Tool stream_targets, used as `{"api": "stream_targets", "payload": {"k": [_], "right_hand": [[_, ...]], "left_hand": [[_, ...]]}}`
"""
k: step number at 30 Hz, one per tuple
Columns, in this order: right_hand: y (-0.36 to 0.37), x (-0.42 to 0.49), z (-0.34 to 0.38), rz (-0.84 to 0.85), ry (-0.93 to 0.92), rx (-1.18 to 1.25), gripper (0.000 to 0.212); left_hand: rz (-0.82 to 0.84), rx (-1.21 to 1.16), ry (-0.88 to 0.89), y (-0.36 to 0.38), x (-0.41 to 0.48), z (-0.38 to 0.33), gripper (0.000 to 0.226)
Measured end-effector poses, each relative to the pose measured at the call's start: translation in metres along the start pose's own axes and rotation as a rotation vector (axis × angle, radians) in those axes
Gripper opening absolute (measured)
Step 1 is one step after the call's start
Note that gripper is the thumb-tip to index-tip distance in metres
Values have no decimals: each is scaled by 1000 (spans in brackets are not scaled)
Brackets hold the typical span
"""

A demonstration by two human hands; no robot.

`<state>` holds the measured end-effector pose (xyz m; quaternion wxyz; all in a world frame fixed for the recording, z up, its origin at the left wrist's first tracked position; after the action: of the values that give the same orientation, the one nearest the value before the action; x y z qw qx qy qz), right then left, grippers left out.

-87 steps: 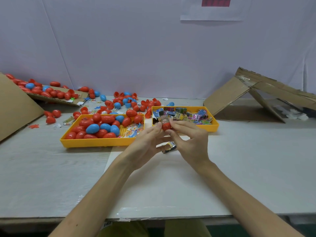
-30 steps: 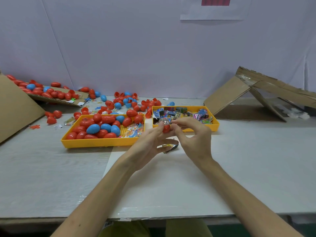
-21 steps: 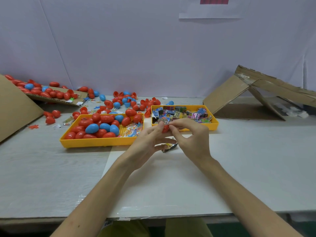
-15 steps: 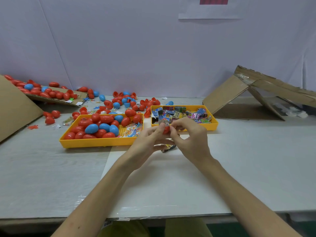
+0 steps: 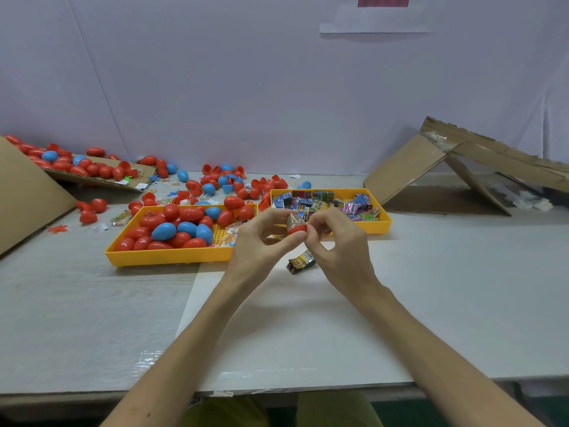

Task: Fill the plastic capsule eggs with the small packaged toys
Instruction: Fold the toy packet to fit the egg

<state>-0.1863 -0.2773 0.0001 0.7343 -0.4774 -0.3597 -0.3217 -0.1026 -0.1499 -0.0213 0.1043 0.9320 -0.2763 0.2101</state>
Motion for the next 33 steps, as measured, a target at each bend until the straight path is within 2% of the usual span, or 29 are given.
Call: {"api": "stream_targets", "payload": {"k": [10,25,31,33], "right_hand": [[2,-3,9,36,-75,-83,14],[7,-5,9,105,-94,-93,13],[-3,0,4,-5,-34,11,4],[-3,0,6,-5,-60,12,11]], "left_hand": [[-47,39,7,-4,-1,1,19],[-30,-2,3,-1,-3,0,24],[-65,-74,-43,-7,0,0,32],[-51,-120,-60,-6,0,-2,34]]}}
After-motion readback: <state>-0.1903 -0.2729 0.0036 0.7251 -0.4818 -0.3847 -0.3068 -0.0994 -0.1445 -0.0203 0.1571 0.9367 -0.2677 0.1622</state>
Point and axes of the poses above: each hand's wrist, its own x-axis towards the middle knuckle, its own y-axis out of the palm, z = x × y, the point moved 7 cm from there along x, towards the middle knuckle, and after that the axes turned 15 degrees about -x, right-handed, at the moved point
